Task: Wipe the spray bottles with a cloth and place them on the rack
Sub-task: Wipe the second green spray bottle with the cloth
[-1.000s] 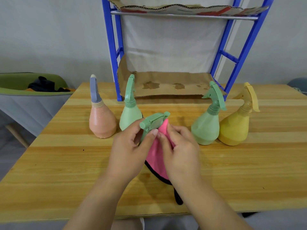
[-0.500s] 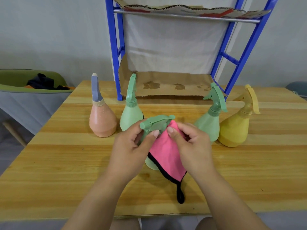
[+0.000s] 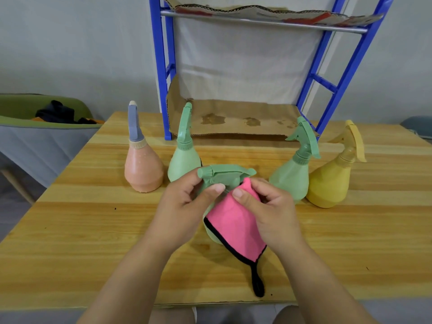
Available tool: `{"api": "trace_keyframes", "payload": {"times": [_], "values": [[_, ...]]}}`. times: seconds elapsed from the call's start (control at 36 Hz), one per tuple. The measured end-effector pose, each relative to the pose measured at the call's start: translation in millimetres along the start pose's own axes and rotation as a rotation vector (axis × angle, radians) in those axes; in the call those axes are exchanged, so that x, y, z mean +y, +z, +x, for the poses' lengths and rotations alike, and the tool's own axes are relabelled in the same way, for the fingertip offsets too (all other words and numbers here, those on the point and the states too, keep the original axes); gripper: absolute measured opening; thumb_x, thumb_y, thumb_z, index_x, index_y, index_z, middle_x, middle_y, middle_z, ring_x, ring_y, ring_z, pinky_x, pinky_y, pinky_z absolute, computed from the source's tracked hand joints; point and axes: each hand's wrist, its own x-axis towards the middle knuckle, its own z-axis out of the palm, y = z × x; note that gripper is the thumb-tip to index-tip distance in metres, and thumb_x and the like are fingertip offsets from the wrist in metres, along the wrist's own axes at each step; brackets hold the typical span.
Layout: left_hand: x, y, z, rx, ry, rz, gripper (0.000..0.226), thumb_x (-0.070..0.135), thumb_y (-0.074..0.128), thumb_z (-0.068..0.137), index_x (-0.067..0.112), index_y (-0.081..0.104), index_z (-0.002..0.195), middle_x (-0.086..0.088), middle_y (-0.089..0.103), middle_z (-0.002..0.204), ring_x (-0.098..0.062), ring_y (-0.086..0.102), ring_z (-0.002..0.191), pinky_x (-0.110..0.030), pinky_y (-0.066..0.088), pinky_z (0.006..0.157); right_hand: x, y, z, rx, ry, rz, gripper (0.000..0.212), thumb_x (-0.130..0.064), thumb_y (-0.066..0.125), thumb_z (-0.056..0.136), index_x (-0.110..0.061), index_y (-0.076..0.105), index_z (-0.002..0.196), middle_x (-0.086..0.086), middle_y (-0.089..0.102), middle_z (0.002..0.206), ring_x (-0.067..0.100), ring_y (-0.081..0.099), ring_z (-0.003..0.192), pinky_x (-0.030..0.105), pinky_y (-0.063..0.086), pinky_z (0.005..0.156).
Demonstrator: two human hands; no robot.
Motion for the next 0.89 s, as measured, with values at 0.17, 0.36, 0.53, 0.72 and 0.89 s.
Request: {"api": "trace_keyframes", "payload": {"times": [0.17, 0.36, 0.53, 0.72, 0.89], "values": [[5.7, 2.3, -0.6, 0.111, 0.002, 0.152, 0.044, 0.02, 0.069, 0.081, 0.04, 0.054, 0.117, 0.012, 0.072, 0.09, -0.007, 0.068, 0.09, -0.018, 0.051, 0.078, 3.5, 1.8, -10.7, 0.123, -0.02, -0.025, 0.01, -0.033, 0.072, 0.07, -0.026, 0.073, 0.077, -0.011, 0.065, 0.076, 0.008, 0.06, 0.074, 0.016, 0.045, 0.064], [7.0, -0.8, -2.5, 0.29, 0.149, 0.544, 0.049, 0.041, 0.072, 0.078, 0.051, 0.046, 0.118, 0.016, 0.057, 0.113, -0.008, 0.055, 0.11, -0.032, 0.05, 0.091, 5.7, 10.7, -15.4, 0.228, -0.024, -0.045, 0.015, -0.032, 0.076, 0.066, -0.029, 0.073, 0.08, -0.004, 0.069, 0.082, 0.011, 0.064, 0.078, 0.016, 0.049, 0.063], [6.6, -2.9, -2.9, 0.373, 0.4, 0.802, 0.028, 0.025, 0.06, 0.087, 0.026, 0.062, 0.115, 0.004, 0.041, 0.113, 0.01, 0.035, 0.105, -0.019, 0.035, 0.097, -0.9, 3.2, -8.7, 0.128, 0.042, 0.051, 0.015, -0.025, 0.075, 0.068, -0.019, 0.076, 0.081, 0.004, 0.071, 0.083, 0.012, 0.066, 0.078, 0.017, 0.05, 0.063], [8.6, -2.4, 3.0, 0.357, 0.433, 0.872, 0.027, 0.01, 0.061, 0.089, 0.015, 0.066, 0.115, 0.0, 0.044, 0.093, -0.005, 0.044, 0.086, -0.012, 0.041, 0.08, -2.1, 7.5, -10.7, 0.13, -0.015, -0.036, 0.014, -0.031, 0.079, 0.061, -0.023, 0.073, 0.071, 0.009, 0.066, 0.076, 0.017, 0.062, 0.069, 0.024, 0.05, 0.06], [16.0, 6.4, -0.9, 0.237, 0.305, 0.698, 0.032, 0.018, 0.043, 0.092, 0.022, 0.062, 0.117, 0.002, 0.052, 0.094, 0.004, 0.047, 0.092, -0.004, 0.037, 0.082, -2.0, 16.7, -21.2, 0.145, -0.15, -0.181, 0.024, -0.038, 0.075, 0.063, -0.034, 0.074, 0.087, -0.013, 0.069, 0.088, 0.01, 0.066, 0.086, 0.022, 0.053, 0.074]]}}
